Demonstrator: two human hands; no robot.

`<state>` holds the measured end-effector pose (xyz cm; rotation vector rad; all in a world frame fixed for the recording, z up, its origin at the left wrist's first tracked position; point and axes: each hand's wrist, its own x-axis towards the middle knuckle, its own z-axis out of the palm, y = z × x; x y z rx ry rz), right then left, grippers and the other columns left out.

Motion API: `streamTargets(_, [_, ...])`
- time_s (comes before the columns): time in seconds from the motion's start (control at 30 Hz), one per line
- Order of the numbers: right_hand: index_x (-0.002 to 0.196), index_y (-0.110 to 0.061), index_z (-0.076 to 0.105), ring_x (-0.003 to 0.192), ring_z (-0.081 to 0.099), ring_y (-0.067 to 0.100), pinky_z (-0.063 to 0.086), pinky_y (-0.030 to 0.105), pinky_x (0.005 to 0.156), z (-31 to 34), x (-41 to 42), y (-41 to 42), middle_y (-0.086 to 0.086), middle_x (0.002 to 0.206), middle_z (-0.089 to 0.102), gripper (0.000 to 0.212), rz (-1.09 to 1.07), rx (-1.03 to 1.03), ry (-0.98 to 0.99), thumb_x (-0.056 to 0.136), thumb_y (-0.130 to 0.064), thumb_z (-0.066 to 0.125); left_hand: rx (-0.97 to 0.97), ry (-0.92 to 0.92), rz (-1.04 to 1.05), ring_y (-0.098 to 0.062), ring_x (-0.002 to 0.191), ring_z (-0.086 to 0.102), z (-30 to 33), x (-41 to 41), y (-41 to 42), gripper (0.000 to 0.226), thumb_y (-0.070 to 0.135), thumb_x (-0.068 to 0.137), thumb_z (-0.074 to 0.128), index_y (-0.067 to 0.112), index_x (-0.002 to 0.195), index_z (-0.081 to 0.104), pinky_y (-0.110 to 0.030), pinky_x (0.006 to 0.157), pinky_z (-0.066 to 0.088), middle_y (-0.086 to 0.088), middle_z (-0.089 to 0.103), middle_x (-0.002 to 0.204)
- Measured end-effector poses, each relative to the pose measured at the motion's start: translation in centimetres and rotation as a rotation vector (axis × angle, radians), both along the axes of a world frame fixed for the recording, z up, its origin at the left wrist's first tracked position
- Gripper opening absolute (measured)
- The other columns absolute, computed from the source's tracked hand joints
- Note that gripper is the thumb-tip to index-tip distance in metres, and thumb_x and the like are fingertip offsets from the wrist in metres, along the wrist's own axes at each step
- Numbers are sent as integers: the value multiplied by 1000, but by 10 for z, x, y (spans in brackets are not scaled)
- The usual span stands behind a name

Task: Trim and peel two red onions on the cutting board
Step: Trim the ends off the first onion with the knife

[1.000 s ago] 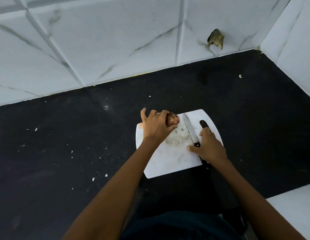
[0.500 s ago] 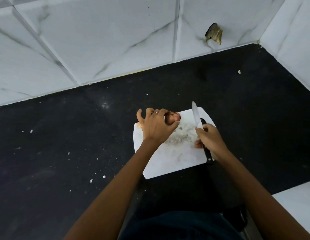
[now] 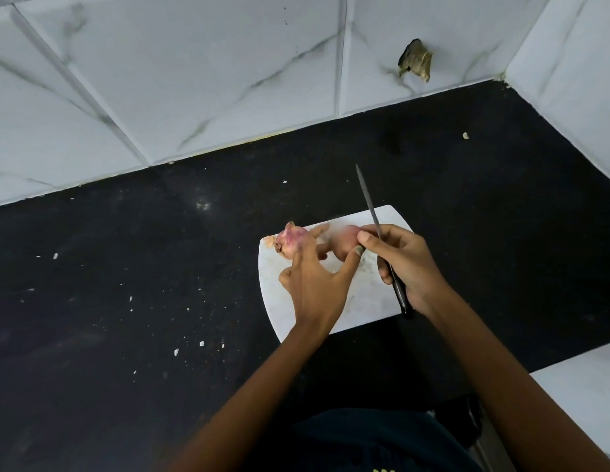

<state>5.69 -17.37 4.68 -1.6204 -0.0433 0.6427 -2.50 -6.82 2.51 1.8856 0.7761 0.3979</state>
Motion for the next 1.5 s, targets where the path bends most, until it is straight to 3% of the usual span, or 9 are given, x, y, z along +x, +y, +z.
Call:
streamTargets(0.2, [100, -16, 68, 46, 45, 9, 39, 21, 41, -15, -20, 2, 2, 60, 52, 13, 88, -132, 23, 88, -21, 67, 90, 179, -49, -4, 112, 56, -19, -30, 3, 42, 56, 84, 61, 38, 122, 55, -32, 89, 19, 16, 68, 109])
streamTargets(0.43, [80, -16, 62, 41, 44, 8, 38, 20, 39, -36, -39, 3, 3, 58, 49, 12, 99, -192, -17, 89, -22, 66, 244, 362, -52, -10, 124, 43, -27, -44, 4, 46, 64, 81, 59, 36, 118, 60, -40, 102, 19, 16, 61, 121])
streamTargets(0.6, [83, -15, 64, 41, 46, 7, 40, 21, 40, -36, -39, 5, 1, 61, 52, 10, 97, -206, -32, 88, -23, 67, 198, 262, -253, -15, 126, 46, -25, -42, 14, 63, 46, 81, 71, 28, 136, 48, -35, 103, 33, 6, 51, 139])
streamTargets(0.73, [90, -9, 65, 46, 47, 8, 40, 20, 41, -34, -37, 6, 2, 67, 56, 17, 75, -251, -17, 89, -26, 65, 212, 243, -389, -16, 120, 54, -21, -39, 24, 59, 22, 80, 77, 18, 133, 54, -15, 96, 35, 0, 58, 133])
streamTargets(0.87, [97, -14, 67, 54, 46, 11, 38, 22, 46, -29, -35, 1, 7, 81, 67, 13, 44, -201, 33, 93, -17, 55, 173, 291, -424, -16, 120, 53, -20, -37, 32, 66, 24, 78, 79, 17, 137, 51, -24, 102, 39, -1, 56, 135])
streamTargets(1.07, [95, -8, 60, 56, 42, 9, 38, 23, 51, -26, -35, -6, 1, 66, 52, 18, 45, -202, -61, 96, -24, 54, 208, 327, -463, -16, 117, 51, -23, -38, 31, 72, 23, 80, 77, 17, 143, 43, -11, 93, 30, -3, 54, 135])
streamTargets(1.23, [86, -8, 56, 50, 44, 9, 38, 16, 45, -24, -39, -11, 3, 62, 50, 23, 90, -218, -128, 98, -25, 50, 209, 315, -433, -17, 121, 47, -27, -39, 27, 74, 27, 81, 76, 17, 145, 40, -11, 96, 29, -4, 44, 139])
streamTargets(1.37, [80, -6, 51, 44, 42, 8, 38, 22, 45, -26, -44, -15, 7, 60, 50, 25, 99, -278, -221, 98, -22, 50, 200, 316, -433, -16, 123, 46, -27, -37, 26, 76, 33, 83, 73, 15, 147, 35, -8, 94, 27, -3, 41, 141])
streamTargets(1.5, [100, -13, 53, 37, 47, 11, 41, 21, 39, -20, -49, -22, 9, 63, 57, 12, 188, -384, -308, 100, -20, 44, 180, 287, -378, -17, 120, 50, -28, -38, 24, 74, 31, 81, 76, 16, 144, 40, -19, 100, 36, -4, 48, 139])
